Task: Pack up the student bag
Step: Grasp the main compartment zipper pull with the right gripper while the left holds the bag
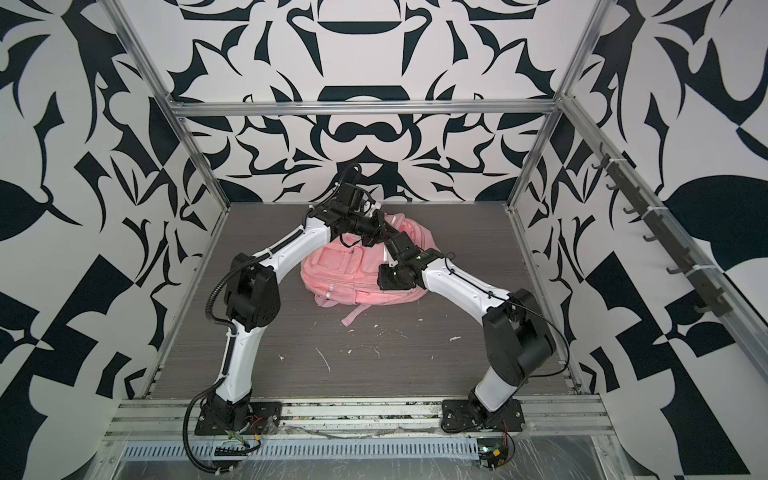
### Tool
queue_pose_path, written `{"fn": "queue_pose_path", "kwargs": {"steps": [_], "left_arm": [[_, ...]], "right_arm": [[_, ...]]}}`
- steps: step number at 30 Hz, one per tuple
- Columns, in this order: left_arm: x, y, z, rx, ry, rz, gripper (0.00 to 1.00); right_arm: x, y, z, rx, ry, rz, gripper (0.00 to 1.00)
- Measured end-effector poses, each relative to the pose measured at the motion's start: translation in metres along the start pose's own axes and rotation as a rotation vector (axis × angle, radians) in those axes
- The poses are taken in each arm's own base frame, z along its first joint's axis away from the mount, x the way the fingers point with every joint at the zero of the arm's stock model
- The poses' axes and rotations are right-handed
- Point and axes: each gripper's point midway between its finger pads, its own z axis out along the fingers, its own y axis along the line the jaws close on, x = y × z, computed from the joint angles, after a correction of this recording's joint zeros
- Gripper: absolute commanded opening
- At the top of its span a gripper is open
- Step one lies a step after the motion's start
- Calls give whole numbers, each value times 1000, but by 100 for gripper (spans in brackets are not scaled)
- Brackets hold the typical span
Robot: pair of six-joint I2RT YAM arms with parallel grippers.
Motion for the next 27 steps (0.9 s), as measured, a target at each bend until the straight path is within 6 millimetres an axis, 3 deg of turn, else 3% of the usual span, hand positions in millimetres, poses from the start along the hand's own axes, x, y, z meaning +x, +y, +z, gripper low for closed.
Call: {"fn": "queue_pose_path", "kwargs": {"steps": [4, 10, 14, 21, 27], "left_arm": [[1, 3, 3, 0, 1, -9, 1], [1, 7, 7, 4, -2, -15, 13], [1, 9, 8, 5, -2, -24, 22], [-6, 13, 5, 6, -21, -26, 50], [-10, 35, -14, -23, -42, -50, 52]], "right_arm": [[4, -4, 11, 29, 27, -1, 31], [6, -7, 15, 48, 30, -3, 13], [6, -8, 15, 55, 29, -7, 8], [11, -9, 16, 68, 40, -17, 0], [17, -14, 18, 72, 43, -21, 0]]}}
